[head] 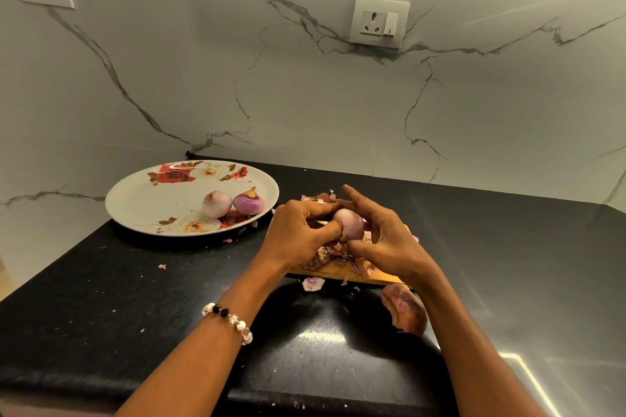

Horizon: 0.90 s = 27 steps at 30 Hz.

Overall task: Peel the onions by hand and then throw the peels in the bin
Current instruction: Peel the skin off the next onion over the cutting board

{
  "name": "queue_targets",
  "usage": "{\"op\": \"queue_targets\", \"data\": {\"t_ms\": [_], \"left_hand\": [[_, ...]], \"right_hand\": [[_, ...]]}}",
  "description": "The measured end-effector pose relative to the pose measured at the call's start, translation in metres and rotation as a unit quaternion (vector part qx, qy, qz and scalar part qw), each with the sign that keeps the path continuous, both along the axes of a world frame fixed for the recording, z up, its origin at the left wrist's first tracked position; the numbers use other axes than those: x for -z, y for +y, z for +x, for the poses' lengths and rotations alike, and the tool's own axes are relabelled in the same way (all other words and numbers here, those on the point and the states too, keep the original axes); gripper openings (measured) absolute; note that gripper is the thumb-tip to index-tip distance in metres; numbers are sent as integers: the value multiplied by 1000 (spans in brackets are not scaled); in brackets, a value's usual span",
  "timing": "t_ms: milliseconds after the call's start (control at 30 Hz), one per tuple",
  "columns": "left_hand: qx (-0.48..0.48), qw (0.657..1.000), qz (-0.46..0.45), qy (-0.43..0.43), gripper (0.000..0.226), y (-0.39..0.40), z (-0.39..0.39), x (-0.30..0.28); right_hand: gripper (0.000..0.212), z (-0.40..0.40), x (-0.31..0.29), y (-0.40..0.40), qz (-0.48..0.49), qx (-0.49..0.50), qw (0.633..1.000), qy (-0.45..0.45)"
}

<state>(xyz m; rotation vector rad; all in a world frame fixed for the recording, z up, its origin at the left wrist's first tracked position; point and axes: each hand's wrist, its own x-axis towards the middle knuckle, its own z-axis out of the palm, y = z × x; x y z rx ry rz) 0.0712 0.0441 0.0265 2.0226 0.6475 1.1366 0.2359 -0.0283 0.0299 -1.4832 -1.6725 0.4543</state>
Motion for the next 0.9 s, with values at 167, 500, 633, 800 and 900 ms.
{"op": "queue_targets", "data": {"t_ms": [167,500,633,800,900], "left_hand": [[4,1000,17,12,36,-1,-1,0],[1,999,-35,-31,26,3,0,1],[26,998,-51,-27,29,3,0,1],[2,1000,-8,5,32,2,-1,0],[-29,999,20,13,29,2,-1,0]], "right_hand": [[87,0,-1,0,-7,-3,1000,-3],[85,0,-4,-3,-12,-15,999,43],[84,1,-4,-3,-9,-14,999,45],[86,-1,-3,-2,-19,-13,1000,17],[87,-1,-2,-1,-20,-15,1000,14]]}}
